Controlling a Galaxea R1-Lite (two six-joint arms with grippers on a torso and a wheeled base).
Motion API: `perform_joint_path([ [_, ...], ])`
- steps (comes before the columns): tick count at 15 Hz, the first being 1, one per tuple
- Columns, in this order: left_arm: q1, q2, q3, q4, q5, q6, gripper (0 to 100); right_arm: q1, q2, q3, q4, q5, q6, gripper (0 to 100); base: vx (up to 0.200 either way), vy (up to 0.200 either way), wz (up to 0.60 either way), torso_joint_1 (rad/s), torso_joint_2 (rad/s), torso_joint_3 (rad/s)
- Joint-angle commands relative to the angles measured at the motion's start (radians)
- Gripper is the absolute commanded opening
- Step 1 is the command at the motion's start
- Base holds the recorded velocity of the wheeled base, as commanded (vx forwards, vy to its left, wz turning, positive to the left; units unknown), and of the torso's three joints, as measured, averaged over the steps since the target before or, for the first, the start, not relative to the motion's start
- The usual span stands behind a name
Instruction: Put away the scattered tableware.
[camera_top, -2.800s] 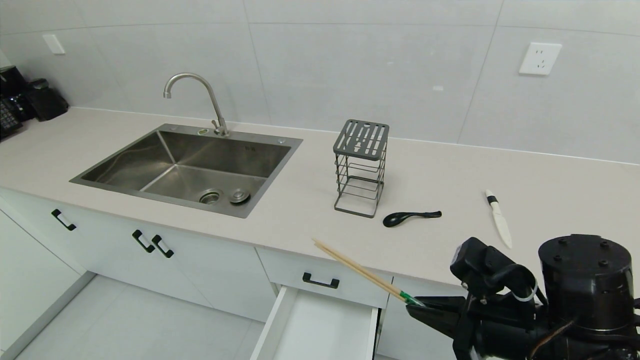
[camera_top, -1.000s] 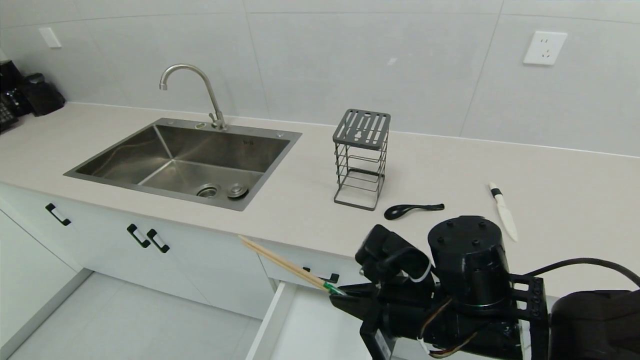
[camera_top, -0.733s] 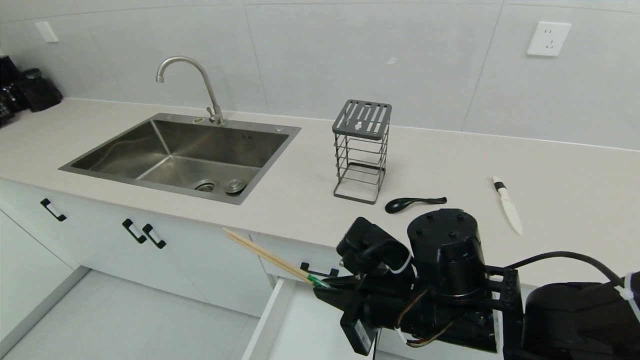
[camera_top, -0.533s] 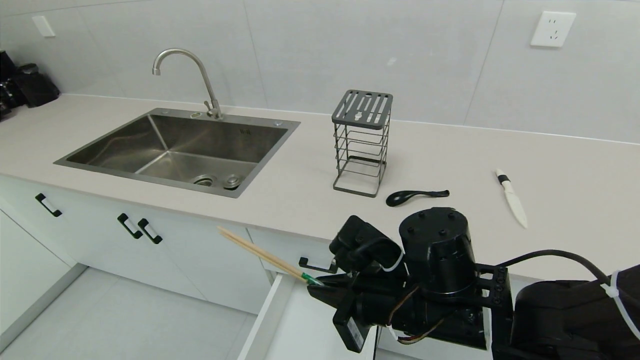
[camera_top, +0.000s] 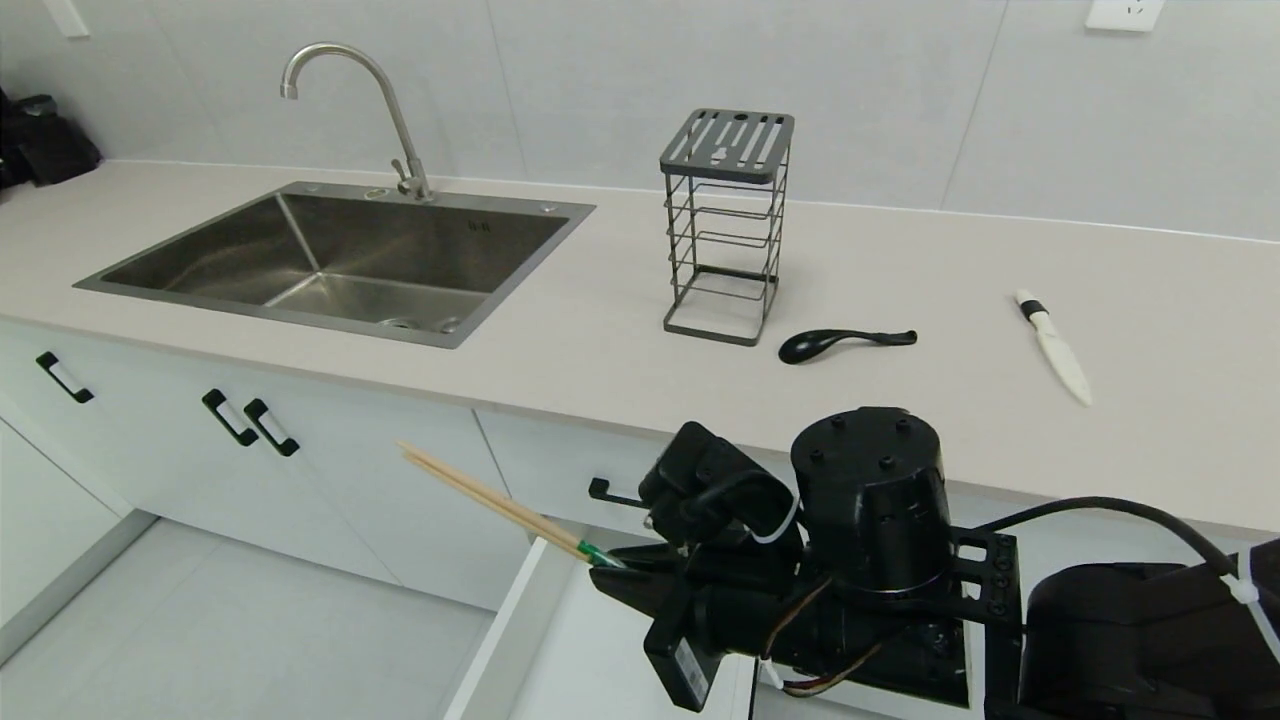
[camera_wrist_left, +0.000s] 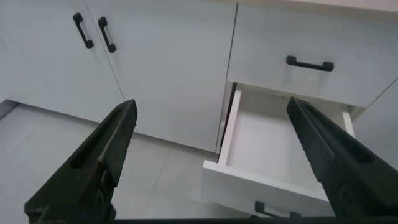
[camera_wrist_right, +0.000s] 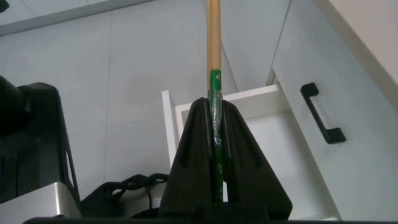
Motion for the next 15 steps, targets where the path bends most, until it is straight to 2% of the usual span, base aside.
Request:
perform_joint_path([
  [1,0.000,0.001,0.000,0.000,0.001,0.000,100,0.004,-0.008,-0.001,-0.001,0.000,0.000,0,0.000,0.000,0.00,-0.266,0.52,0.251],
  [13,0.000,0.001,0.000,0.000,0.001,0.000,100,0.025,-0.005,0.002,-0.014,-0.003,0.003,0,0.000,0.000,0.00,-0.257,0.48,0.220],
  [15,0.000,0.001,0.000,0.000,0.001,0.000,100,-0.019,-0.005,0.001,-0.004,-0.003,-0.003,0,0.000,0.000,0.00,-0.249,0.37,0.117],
])
